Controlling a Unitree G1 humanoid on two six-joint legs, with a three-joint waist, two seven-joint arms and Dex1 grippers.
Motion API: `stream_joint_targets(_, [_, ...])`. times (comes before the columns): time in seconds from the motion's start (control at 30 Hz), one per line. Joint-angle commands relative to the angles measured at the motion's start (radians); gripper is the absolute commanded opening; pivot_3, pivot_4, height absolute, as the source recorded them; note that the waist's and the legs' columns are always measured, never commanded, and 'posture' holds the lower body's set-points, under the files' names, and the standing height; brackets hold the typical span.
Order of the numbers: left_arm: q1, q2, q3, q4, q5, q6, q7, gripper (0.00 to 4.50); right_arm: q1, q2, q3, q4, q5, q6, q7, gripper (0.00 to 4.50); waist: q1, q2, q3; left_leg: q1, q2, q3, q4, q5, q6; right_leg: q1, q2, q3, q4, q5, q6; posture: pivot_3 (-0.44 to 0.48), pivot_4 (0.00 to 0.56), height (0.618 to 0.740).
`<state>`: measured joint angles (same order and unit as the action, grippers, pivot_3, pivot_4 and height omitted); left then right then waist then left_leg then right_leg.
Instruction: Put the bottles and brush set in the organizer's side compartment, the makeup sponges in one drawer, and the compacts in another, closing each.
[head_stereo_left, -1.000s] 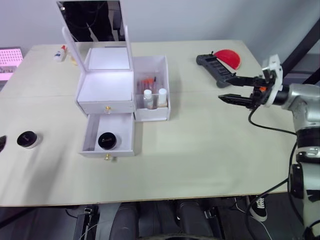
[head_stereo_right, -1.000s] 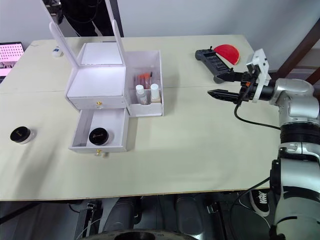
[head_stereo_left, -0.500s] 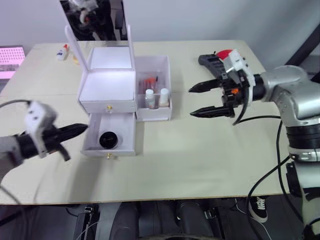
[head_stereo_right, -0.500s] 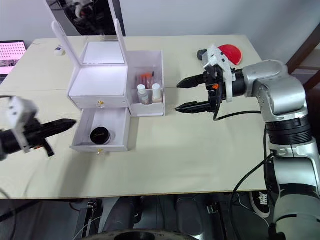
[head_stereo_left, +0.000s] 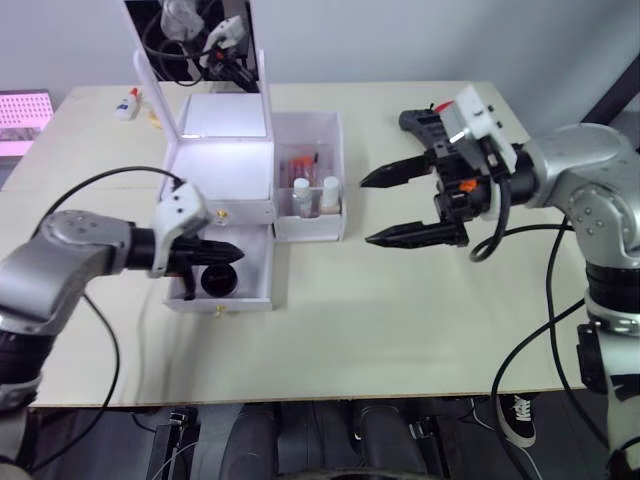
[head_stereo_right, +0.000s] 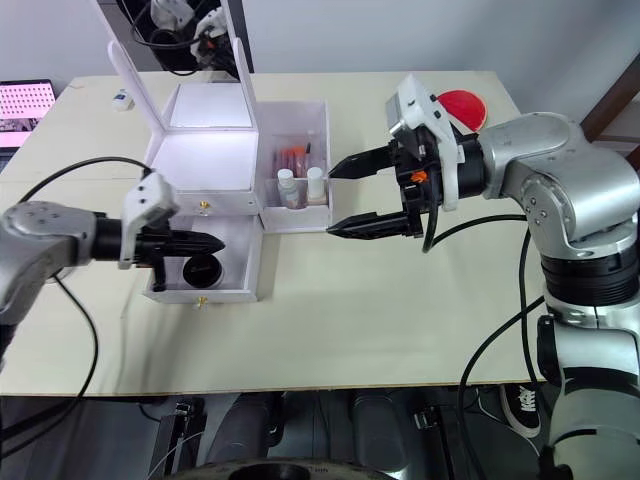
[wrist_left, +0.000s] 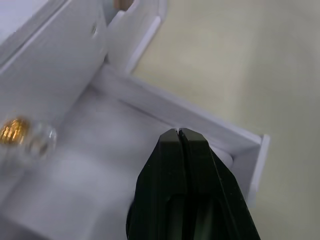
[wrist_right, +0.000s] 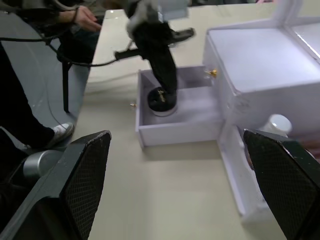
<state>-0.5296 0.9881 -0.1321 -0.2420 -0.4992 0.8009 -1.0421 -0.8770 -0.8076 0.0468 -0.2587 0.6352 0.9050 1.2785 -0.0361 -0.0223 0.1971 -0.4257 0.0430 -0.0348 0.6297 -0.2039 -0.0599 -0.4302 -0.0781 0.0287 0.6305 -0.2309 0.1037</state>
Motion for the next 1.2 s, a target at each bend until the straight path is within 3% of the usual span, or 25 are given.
stream_joint_targets(0.03, [-0.03, 0.006, -0.043, -0.036, 0.034, 0.039, -0.006, 0.06, 0.029, -0.043, -0.059, -0.043, 0.032, -0.001, -0.014, 4.5, 0.0, 0.0, 0.0, 0.0, 0.0, 0.0, 0.0, 0.0, 0.0, 0.0, 0.0, 0.0, 0.0, 0.0, 0.0, 0.0, 0.15, 0.74])
stream_joint_targets(0.43, [-0.023, 0.07, -0.114, -0.038, 0.102, 0.101, -0.067, 0.06, 0.092, -0.062, -0.068, -0.038, 0.023, -0.085, -0.039, 4.5, -0.005, 0.0, 0.0, 0.0, 0.0, 0.0, -0.001, 0.0, 0.0, 0.0, 0.001, 0.0, 0.001, 0.0, 0.001, 0.0, 0.15, 0.74])
stream_joint_targets(0.83, [0.016, 0.145, -0.026, -0.049, 0.073, 0.158, -0.075, 0.06, 0.028, -0.027, 0.0, 0.037, -0.016, -0.141, -0.041, 4.5, -0.007, 0.0, 0.0, 0.0, 0.001, 0.0, -0.001, 0.0, 0.0, -0.001, 0.001, 0.0, 0.001, -0.001, 0.0, 0.0, 0.15, 0.74])
stream_joint_targets(0.93, [0.02, 0.141, 0.077, -0.063, 0.01, 0.209, -0.064, 0.06, 0.001, -0.018, 0.01, 0.072, -0.017, -0.144, -0.024, 4.5, -0.007, 0.0, 0.0, 0.0, 0.001, 0.0, -0.001, 0.0, 0.0, -0.001, 0.001, 0.0, 0.001, -0.001, 0.0, 0.0, 0.15, 0.74])
stream_joint_targets(1.1, [0.075, 0.105, 0.39, -0.076, -0.125, 0.317, -0.003, 0.06, -0.032, -0.012, 0.01, 0.168, -0.013, -0.138, 0.024, 4.5, -0.008, 0.0, 0.0, 0.0, 0.001, -0.001, -0.001, 0.0, 0.0, -0.001, 0.001, 0.0, 0.001, -0.001, 0.0, 0.0, 0.15, 0.74])
stream_joint_targets(1.2, [0.191, 0.097, 0.571, -0.117, -0.152, 0.379, 0.042, 0.86, -0.027, -0.031, 0.048, 0.226, -0.068, -0.185, 0.072, 4.5, -0.011, 0.0, 0.001, 0.001, 0.001, 0.0, -0.001, 0.0, 0.0, -0.001, 0.001, 0.0, 0.001, -0.001, 0.001, 0.0, 0.15, 0.74])
